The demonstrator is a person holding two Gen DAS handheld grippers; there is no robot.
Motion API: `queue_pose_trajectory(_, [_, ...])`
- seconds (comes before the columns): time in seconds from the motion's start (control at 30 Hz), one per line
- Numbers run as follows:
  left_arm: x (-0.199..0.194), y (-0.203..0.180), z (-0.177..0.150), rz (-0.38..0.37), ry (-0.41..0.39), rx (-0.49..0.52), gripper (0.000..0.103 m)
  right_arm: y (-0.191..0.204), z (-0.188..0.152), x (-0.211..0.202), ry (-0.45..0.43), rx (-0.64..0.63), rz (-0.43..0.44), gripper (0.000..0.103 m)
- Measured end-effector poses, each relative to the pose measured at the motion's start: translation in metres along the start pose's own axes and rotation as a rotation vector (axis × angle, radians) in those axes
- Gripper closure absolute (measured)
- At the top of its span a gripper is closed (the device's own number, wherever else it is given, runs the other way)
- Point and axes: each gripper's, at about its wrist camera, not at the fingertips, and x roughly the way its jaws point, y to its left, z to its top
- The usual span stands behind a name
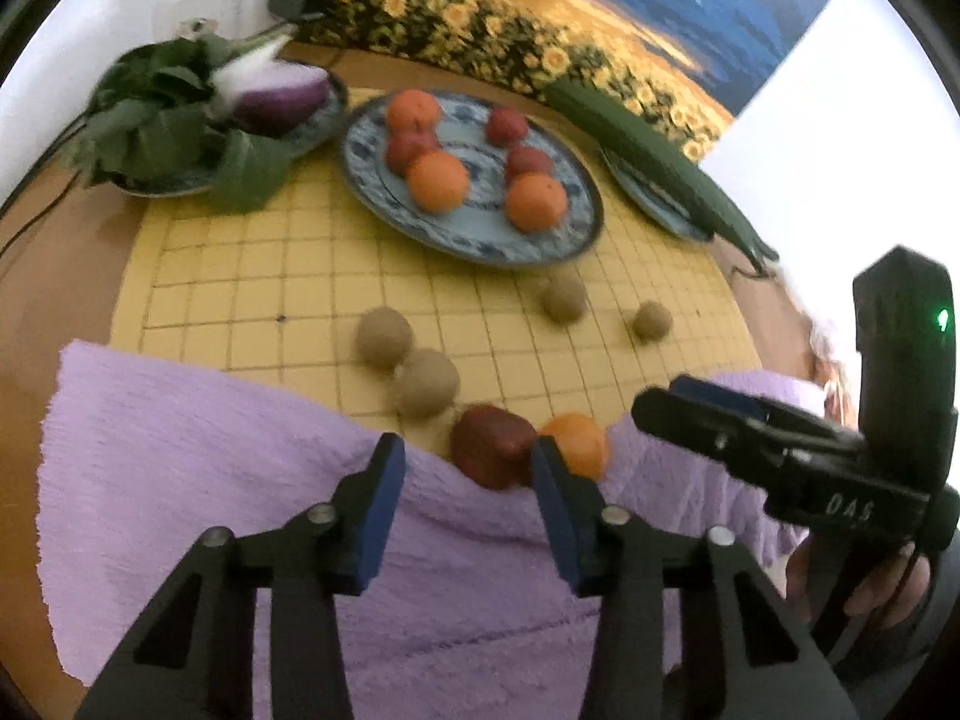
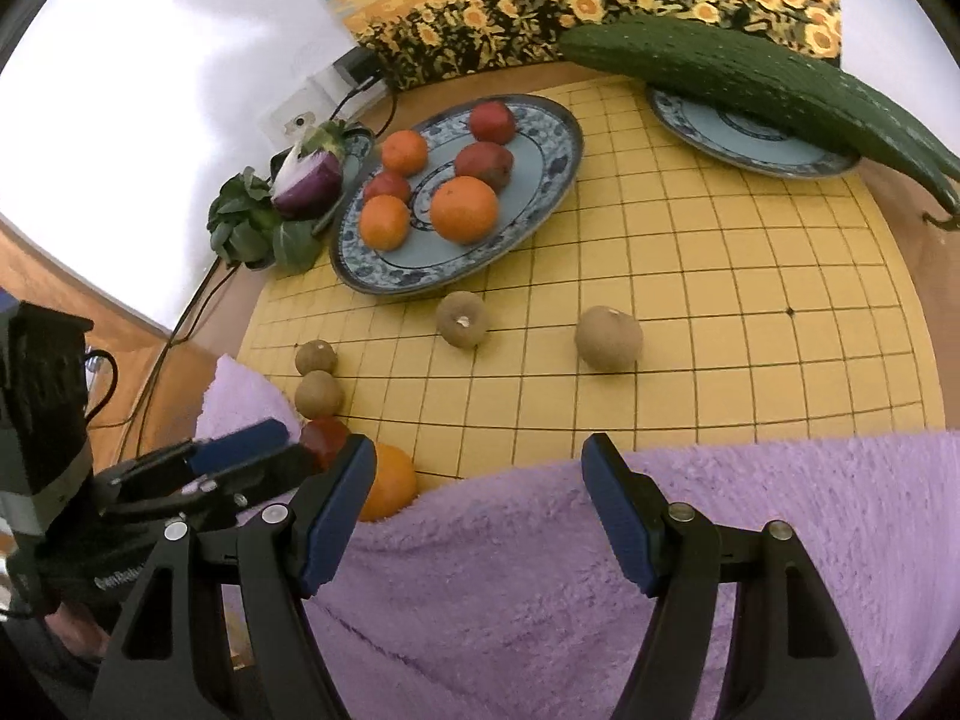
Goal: Organize fruits
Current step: 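Grasp a dark red apple with the left gripper while the right grasps an orange, then carry the red apple and orange in both grippers over the large plate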
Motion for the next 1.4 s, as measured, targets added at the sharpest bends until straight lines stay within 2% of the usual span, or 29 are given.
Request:
queue_pose_trajectory(0.1, [0.004,-0.004,-0.001,-0.016,0.017,0.012,0.061,0.002,-0.001,-0.001,-0.004,-0.008,0.004,0.030])
queue_pose_trajectory(0.2, [0.003,-0.003,-0.001,-0.030,0.006,0.005,0.072,0.008,-0.002,0.002,0.006,-0.031,0.012,0.030])
queue_pose_trajectory(0.43, [-0.004,0.002,-0.004,-0.049,-0.020,-0.028,0.073,0.034,-0.002,0.009,0.018,-0.139,0.012,0.030])
queue_pose_trajectory(0.47, [-0.005,0.003,-0.004,-0.048,-0.024,-0.028,0.073,0.038,-0.002,0.010,0.019,-0.159,0.016,0.033])
queue_pose_trajectory(0.6, [-0.010,0.006,-0.004,-0.048,-0.043,-0.038,0.073,0.045,-0.002,0.015,0.040,-0.185,0.034,0.056])
queue_pose_trajectory(0.67, [-0.015,0.008,-0.005,-0.052,-0.061,-0.043,0.073,0.047,-0.002,0.018,0.054,-0.196,0.044,0.064])
queue_pose_trajectory(0.83, [-0.020,0.011,-0.006,-0.059,-0.082,-0.050,0.073,0.056,-0.005,0.034,0.115,-0.235,0.031,0.064])
queue_pose_trajectory(1.0, [-0.021,0.011,-0.006,-0.060,-0.085,-0.048,0.073,0.053,-0.005,0.034,0.106,-0.208,0.040,0.068])
queue_pose_trajectory(1.4, [-0.026,0.008,0.003,-0.059,-0.119,-0.053,0.074,0.041,0.006,0.015,0.032,-0.169,0.025,0.068])
